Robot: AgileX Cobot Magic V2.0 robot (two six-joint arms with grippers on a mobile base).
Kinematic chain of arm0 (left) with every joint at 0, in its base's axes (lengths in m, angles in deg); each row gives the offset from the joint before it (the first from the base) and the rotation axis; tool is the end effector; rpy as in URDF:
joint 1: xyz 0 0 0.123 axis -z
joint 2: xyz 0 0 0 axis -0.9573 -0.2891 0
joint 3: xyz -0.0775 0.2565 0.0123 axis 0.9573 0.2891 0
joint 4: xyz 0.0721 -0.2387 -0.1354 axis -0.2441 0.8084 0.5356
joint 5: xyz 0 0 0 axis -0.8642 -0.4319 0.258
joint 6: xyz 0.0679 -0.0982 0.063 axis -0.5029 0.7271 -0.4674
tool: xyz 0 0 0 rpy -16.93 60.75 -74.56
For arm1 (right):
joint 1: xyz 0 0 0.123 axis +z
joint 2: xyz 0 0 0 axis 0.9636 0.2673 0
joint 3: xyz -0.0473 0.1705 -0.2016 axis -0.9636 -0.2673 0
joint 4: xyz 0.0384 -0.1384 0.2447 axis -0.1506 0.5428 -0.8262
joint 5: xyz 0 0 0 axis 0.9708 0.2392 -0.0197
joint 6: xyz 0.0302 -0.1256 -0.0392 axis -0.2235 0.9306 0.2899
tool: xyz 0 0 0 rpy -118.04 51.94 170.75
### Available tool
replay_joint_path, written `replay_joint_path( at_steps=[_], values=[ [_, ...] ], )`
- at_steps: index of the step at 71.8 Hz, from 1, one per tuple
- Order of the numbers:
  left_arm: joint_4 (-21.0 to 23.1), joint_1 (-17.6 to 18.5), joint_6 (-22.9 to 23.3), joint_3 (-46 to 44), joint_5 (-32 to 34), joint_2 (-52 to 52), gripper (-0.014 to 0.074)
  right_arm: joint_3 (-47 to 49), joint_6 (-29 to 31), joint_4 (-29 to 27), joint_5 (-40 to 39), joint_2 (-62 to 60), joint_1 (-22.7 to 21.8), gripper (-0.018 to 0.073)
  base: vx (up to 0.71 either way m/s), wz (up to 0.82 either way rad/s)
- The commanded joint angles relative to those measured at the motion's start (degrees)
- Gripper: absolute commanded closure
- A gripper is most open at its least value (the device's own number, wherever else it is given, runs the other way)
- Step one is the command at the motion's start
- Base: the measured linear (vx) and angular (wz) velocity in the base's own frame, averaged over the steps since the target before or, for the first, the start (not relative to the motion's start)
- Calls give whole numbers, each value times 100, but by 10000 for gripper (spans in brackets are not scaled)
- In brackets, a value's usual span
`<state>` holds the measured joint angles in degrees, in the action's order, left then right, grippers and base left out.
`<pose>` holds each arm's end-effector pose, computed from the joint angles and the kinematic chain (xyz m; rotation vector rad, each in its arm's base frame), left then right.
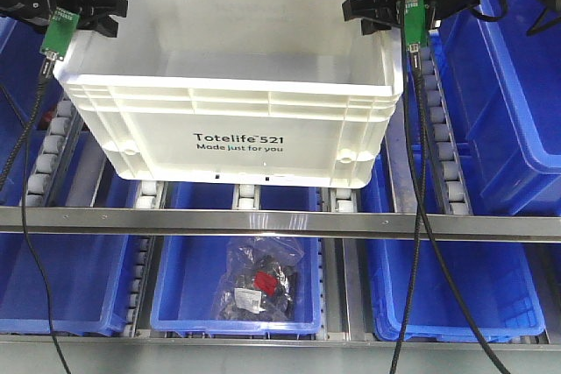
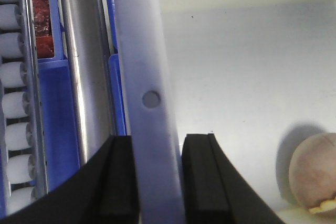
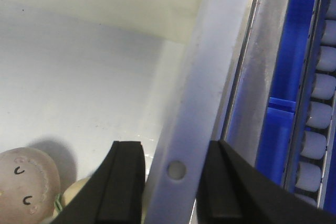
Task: Place moving items into box and shelve
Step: 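Push the held crate forward onto the shelf roller track with both grippers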
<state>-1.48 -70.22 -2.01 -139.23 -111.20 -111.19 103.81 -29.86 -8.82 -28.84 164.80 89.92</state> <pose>0.4715 -0.0530 0.2624 0.1286 2.4657 -0.2940 0.4695 0.1411 0.2557 -0.3357 2.4091 0.2318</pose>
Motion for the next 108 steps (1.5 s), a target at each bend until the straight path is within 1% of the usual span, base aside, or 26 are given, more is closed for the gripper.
replay_joint_path(
  at_steps=[1,7,16,25,36,41,45,50,55,64,77,89,108],
  values=[
    [656,136,-61,-198,406,206,610,254,244,-611,-676,-301,142,559,0,0],
    [656,136,-92,-198,415,197,597,254,328,-598,-660,-281,142,529,0,0],
    [701,136,-315,-198,420,197,549,254,467,-598,-672,-287,142,427,0,0],
    [701,136,-321,-198,420,197,471,254,494,-598,-666,-293,142,257,0,0],
    [701,142,-321,-198,404,197,328,254,440,-603,-672,-293,142,24,0,0],
    [696,142,-321,-198,404,197,254,254,430,-598,-672,-293,142,-55,0,0],
    [696,142,-321,-198,404,197,197,254,430,-598,-672,-293,142,-99,0,0],
    [696,142,-321,-198,404,197,132,254,430,-593,-672,-293,142,-124,0,0],
    [696,142,-321,-198,404,197,80,254,430,-593,-661,-293,142,-127,0,0],
    [696,130,-308,-198,370,216,32,254,430,-593,-569,-346,142,-112,0,0],
    [537,125,-308,-198,272,331,34,254,430,-376,-471,-586,142,-81,0,0],
    [418,125,-304,-198,245,500,34,254,403,-220,-369,-863,142,-71,0,0],
    [-33,125,-302,-198,138,789,35,254,391,-108,-249,-1169,142,-57,0,0]
  ],
)
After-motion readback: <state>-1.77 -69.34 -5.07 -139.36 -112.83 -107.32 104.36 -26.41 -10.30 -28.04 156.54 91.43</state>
